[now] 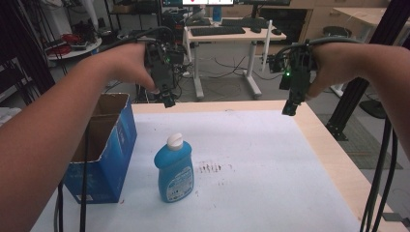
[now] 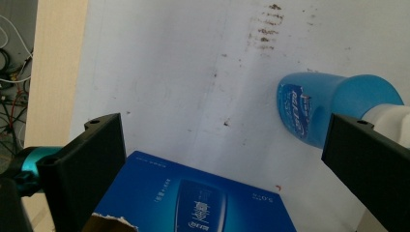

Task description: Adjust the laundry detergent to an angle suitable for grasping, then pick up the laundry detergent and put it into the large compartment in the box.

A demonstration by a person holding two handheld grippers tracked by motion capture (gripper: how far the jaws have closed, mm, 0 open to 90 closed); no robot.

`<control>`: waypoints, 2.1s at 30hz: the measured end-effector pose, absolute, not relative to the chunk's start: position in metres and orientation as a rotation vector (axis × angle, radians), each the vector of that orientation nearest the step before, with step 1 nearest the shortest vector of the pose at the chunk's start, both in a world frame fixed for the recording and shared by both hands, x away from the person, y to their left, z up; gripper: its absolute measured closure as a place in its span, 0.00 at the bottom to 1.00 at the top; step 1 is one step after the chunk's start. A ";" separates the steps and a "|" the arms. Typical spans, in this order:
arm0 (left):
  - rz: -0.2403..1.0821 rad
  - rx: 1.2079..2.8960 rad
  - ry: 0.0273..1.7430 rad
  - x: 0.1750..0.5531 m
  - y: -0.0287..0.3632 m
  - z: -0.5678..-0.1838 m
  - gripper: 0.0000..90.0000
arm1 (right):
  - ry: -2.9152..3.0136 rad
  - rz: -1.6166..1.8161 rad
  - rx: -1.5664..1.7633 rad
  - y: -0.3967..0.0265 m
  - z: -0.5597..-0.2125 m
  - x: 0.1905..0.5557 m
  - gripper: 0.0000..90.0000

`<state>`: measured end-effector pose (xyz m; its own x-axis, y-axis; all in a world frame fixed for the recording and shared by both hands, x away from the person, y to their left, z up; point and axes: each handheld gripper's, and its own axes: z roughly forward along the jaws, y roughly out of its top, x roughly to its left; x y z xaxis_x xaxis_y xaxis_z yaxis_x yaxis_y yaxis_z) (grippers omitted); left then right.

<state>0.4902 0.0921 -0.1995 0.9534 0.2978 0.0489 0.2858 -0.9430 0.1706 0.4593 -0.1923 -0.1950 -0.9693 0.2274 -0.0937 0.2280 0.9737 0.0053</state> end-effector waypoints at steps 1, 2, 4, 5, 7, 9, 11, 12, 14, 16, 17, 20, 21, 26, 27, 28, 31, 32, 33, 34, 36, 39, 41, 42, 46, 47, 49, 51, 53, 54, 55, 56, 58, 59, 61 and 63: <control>0.113 2.945 0.443 0.490 0.092 -0.199 0.02 | 3.026 -0.010 0.354 -0.193 -0.195 0.459 0.03; 0.115 2.942 0.446 0.490 0.092 -0.199 0.02 | 3.024 -0.020 0.352 -0.193 -0.194 0.459 0.03; 0.118 2.943 0.444 0.489 0.091 -0.198 0.02 | 3.018 -0.014 0.356 -0.194 -0.191 0.458 0.03; 0.118 2.943 0.444 0.489 0.091 -0.198 0.02 | 3.018 -0.014 0.356 -0.194 -0.191 0.458 0.03; 0.121 2.944 0.438 0.486 0.090 -0.197 0.02 | 3.010 0.002 0.355 -0.195 -0.189 0.457 0.03; 0.131 2.940 0.440 0.485 0.090 -0.196 0.02 | 3.005 0.001 0.345 -0.195 -0.189 0.457 0.03; 0.134 2.946 0.449 0.483 0.091 -0.195 0.02 | 3.003 -0.004 0.340 -0.195 -0.189 0.455 0.03; 0.132 2.948 0.455 0.482 0.092 -0.195 0.02 | 3.004 -0.008 0.344 -0.195 -0.189 0.455 0.03; 0.140 2.945 0.459 0.482 0.093 -0.193 0.02 | 3.000 0.006 0.335 -0.196 -0.188 0.454 0.03; 0.149 2.938 0.464 0.481 0.094 -0.192 0.02 | 2.998 0.016 0.329 -0.196 -0.187 0.453 0.03; 0.148 2.938 0.477 0.481 0.095 -0.191 0.02 | 2.995 0.017 0.328 -0.196 -0.187 0.453 0.03; 0.157 2.939 0.490 0.481 0.095 -0.190 0.02 | 2.994 0.003 0.328 -0.196 -0.188 0.453 0.03; 0.153 2.936 0.480 0.481 0.094 -0.190 0.02 | 2.994 -0.003 0.318 -0.196 -0.188 0.452 0.03; 0.144 2.945 0.463 0.482 0.091 -0.193 0.02 | 2.993 0.001 0.315 -0.195 -0.186 0.451 0.03; 0.144 2.945 0.463 0.482 0.091 -0.193 0.02 | 2.990 -0.001 0.320 -0.195 -0.187 0.451 0.03; 0.150 2.945 0.450 0.482 0.090 -0.193 0.02 | 2.986 0.001 0.319 -0.195 -0.186 0.451 0.03; 0.137 2.945 0.448 0.481 0.089 -0.194 0.02 | 2.983 -0.002 0.325 -0.194 -0.187 0.450 0.03; 0.140 2.947 0.450 0.482 0.089 -0.194 0.02 | 2.981 -0.003 0.326 -0.194 -0.187 0.449 0.03; 0.136 2.943 0.452 0.482 0.089 -0.194 0.02 | 2.985 -0.001 0.315 -0.194 -0.187 0.449 0.03; 0.134 2.941 0.451 0.482 0.089 -0.194 0.02 | 2.985 -0.005 0.325 -0.194 -0.186 0.449 0.03; 0.139 2.946 0.450 0.483 0.090 -0.194 0.02 | 2.981 0.004 0.327 -0.194 -0.186 0.449 0.03; 0.135 2.948 0.459 0.482 0.090 -0.195 0.02 | 2.980 0.002 0.328 -0.194 -0.187 0.449 0.03; 0.144 2.947 0.456 0.481 0.091 -0.194 0.02 | 2.985 -0.006 0.313 -0.194 -0.187 0.450 0.03; 0.147 2.944 0.456 0.480 0.091 -0.193 0.02 | 2.979 -0.002 0.323 -0.193 -0.188 0.449 0.03; 0.153 2.941 0.466 0.475 0.092 -0.190 0.02 | 2.987 -0.002 0.312 -0.192 -0.190 0.449 0.03; 0.153 2.941 0.466 0.475 0.092 -0.190 0.02 | 2.987 -0.002 0.312 -0.192 -0.190 0.449 0.03; 0.159 2.921 0.483 0.470 0.094 -0.186 0.02 | 2.988 -0.014 0.297 -0.192 -0.192 0.449 0.03; 0.162 2.910 0.514 0.466 0.096 -0.184 0.02 | 2.985 -0.002 0.313 -0.192 -0.191 0.448 0.03; 0.162 2.902 0.534 0.463 0.097 -0.183 0.02 | 2.986 0.003 0.302 -0.193 -0.190 0.448 0.03; 0.166 2.898 0.549 0.459 0.099 -0.180 0.02 | 2.984 0.007 0.300 -0.193 -0.189 0.447 0.03; 0.164 2.897 0.565 0.457 0.100 -0.179 0.02 | 2.983 0.012 0.301 -0.193 -0.189 0.446 0.03; 0.164 2.897 0.565 0.457 0.100 -0.179 0.02 | 2.984 0.007 0.293 -0.193 -0.189 0.446 0.03; 0.141 2.882 0.603 0.448 0.102 -0.177 0.02 | 2.983 0.009 0.295 -0.194 -0.188 0.446 0.03; 0.135 2.883 0.605 0.445 0.103 -0.176 0.02 | 2.981 0.013 0.284 -0.194 -0.188 0.447 0.03; 0.121 2.877 0.628 0.439 0.105 -0.175 0.02 | 2.981 0.016 0.298 -0.194 -0.187 0.446 0.03; 0.115 2.868 0.649 0.436 0.106 -0.175 0.02 | 2.981 0.022 0.287 -0.194 -0.187 0.446 0.03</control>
<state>0.4357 0.1057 -0.1747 0.9006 0.4335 0.0317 0.4180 -0.8838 0.2099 0.4455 -0.1941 -0.1867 -0.9709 0.1911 -0.1443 0.1889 0.9816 0.0288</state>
